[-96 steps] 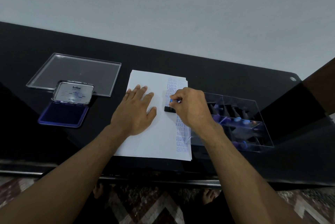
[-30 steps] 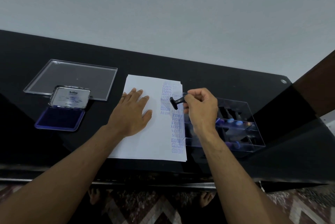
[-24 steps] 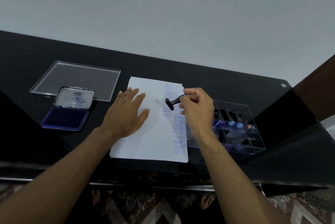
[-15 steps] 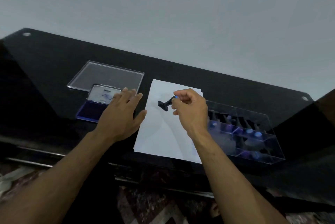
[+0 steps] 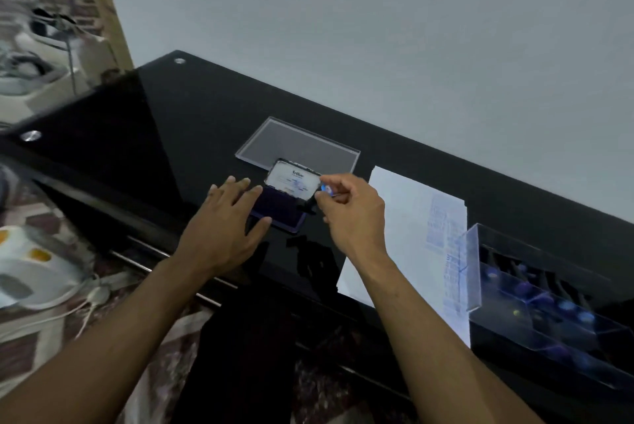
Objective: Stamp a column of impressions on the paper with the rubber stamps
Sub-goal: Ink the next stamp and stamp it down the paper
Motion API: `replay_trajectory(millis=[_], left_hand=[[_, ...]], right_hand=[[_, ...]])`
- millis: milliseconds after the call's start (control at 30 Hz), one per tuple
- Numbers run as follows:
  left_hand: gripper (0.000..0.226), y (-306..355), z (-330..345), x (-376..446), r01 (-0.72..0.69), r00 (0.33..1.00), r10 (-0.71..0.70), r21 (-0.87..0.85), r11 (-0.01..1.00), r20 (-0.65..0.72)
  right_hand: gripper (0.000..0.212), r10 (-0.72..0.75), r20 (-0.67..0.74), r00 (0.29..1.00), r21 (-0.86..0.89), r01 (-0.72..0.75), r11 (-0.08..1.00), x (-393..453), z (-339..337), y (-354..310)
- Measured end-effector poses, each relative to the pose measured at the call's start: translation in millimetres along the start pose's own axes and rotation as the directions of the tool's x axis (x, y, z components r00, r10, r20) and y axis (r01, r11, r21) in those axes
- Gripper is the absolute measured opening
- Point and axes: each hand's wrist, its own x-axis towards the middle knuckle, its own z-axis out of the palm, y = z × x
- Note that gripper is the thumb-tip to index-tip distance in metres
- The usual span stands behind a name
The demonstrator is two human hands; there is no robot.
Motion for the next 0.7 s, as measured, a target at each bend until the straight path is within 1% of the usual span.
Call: replay_trajectory(millis=[100,333,567,633,700], left_hand=[[0.079,-15,-1,-3,0.029,1.0,-0.029,0.002,1.0,0.0],[0.078,-30,2,2,0.059,0.998,-0.059,0.014,0.998,0.009],[0.069,-37,9,12,0.062,0.997,-0.063,0.041,0.997,0.035],[0.07,-38,11,12,0.064,0.997,-0.067,0.063,0.996,0.038],[0.077,-39,13,12,0.063,0.997,-0.065,0.078,0.995,0.035]], right_hand=[[0.02,-0.062,0.013,0.998,-0.068,0.063,0.996,0,15,-8],[0.019,-0.148,0.073,0.986,-0.18,0.159,0.971,3,38,-19],[0.019,-0.157,0.11,0.981,-0.269,0.181,0.946,11,50,-22],[0.02,-0.152,0.128,0.98,-0.28,0.183,0.942,13,51,-23],[0.021,-0.157,0.141,0.977,-0.293,0.192,0.937,14,51,-23]])
